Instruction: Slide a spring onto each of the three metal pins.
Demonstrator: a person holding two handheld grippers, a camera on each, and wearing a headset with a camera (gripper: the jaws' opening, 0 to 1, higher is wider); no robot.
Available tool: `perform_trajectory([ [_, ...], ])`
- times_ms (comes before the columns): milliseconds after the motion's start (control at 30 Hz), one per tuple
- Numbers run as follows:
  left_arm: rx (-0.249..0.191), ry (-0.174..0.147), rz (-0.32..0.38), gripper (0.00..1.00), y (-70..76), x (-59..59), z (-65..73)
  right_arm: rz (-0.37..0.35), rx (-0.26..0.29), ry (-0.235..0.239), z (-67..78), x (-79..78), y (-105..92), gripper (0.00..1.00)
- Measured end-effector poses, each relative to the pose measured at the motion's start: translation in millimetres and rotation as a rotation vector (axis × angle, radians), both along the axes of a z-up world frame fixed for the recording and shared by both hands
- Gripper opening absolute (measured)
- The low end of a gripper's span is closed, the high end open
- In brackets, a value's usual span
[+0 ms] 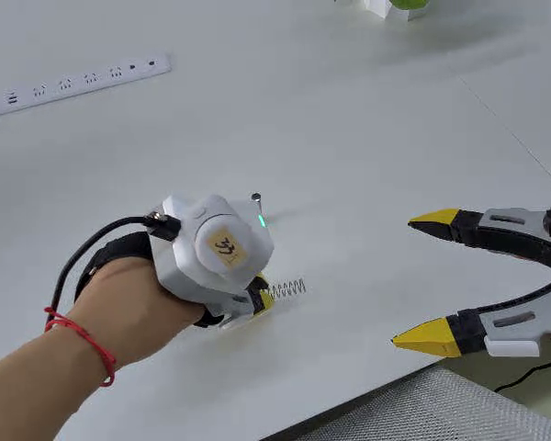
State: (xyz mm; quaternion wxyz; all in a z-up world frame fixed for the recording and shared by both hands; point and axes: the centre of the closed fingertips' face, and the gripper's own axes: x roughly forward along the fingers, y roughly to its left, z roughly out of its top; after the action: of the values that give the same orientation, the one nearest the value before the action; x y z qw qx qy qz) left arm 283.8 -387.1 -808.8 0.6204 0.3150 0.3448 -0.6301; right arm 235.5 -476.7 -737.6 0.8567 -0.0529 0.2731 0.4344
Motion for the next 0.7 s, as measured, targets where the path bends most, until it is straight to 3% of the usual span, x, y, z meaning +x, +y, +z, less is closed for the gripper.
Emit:
perform_trajectory([
  [233, -0.150, 0.005, 0.066, 0.06, -2.2, -3.5, 38.6, 0.017, 0.035, -0.019, 22.9, 9.8, 8.9, 0.77],
  [267, -0.189, 0.007, 0.073, 0.06, -4.2, -4.8, 46.5, 0.021, 0.043, -0.025, 27.6, 11.4, 11.5, 0.76],
  [400, -0.277, 0.027, 0.121, 0.06, -2.4, -7.1, 67.5, 0.054, 0.047, -0.039, 41.1, 15.3, 21.7, 0.74],
  [500, -0.299, 0.020, 0.138, 0.06, 4.9, -8.4, 77.0, 0.087, 0.046, -0.040, 49.7, 17.1, 31.1, 0.72],
  [700, -0.405, 0.027, 0.156, 0.06, 15.0, -17.2, 102.8, 0.172, 0.043, -0.047, 67.5, 18.9, 56.4, 0.65],
])
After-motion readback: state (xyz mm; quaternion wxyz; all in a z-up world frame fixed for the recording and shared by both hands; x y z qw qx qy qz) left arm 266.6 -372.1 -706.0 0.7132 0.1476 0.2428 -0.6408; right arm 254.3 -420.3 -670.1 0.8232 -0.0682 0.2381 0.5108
